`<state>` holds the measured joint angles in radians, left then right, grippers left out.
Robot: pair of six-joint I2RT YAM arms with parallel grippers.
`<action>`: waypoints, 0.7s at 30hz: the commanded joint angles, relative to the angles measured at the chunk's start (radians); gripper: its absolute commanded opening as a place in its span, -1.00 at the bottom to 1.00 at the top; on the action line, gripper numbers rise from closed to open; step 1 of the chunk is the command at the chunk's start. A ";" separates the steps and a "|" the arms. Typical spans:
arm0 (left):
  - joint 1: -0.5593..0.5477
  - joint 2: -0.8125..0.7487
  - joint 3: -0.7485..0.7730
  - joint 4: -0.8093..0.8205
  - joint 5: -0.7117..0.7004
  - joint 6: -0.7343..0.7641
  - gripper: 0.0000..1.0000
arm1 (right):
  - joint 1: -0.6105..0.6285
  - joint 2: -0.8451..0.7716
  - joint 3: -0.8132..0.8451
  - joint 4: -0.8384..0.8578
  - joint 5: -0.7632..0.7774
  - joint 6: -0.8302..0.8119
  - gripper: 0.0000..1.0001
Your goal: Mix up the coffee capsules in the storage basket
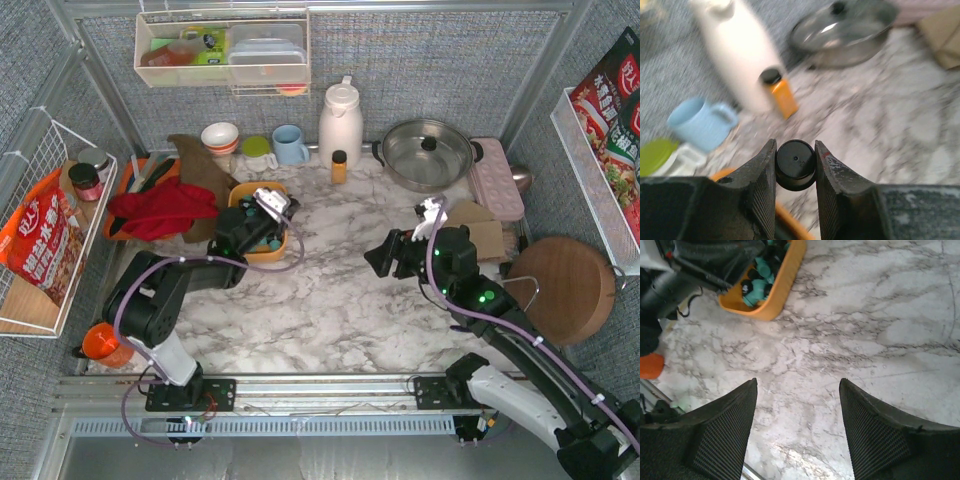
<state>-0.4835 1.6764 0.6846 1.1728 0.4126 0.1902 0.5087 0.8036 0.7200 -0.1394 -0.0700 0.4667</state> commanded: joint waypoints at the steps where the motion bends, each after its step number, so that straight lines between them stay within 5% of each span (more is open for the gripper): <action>1: 0.055 0.052 0.035 -0.147 -0.161 0.025 -0.43 | -0.001 0.018 0.010 -0.053 0.048 -0.059 0.41; 7: 0.078 0.081 0.077 -0.252 -0.380 -0.076 -0.07 | -0.001 0.065 0.035 -0.171 0.174 -0.088 0.42; 14: 0.078 0.070 0.091 -0.319 -0.624 -0.252 0.84 | -0.013 0.086 -0.041 -0.183 0.500 -0.089 0.49; 21: 0.078 0.011 0.049 -0.256 -0.721 -0.294 0.98 | -0.035 0.086 -0.183 -0.023 0.736 -0.145 0.69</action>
<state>-0.4061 1.7184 0.7452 0.8623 -0.2054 -0.0513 0.4820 0.8822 0.5972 -0.2867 0.4641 0.3805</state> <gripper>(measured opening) 0.991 0.827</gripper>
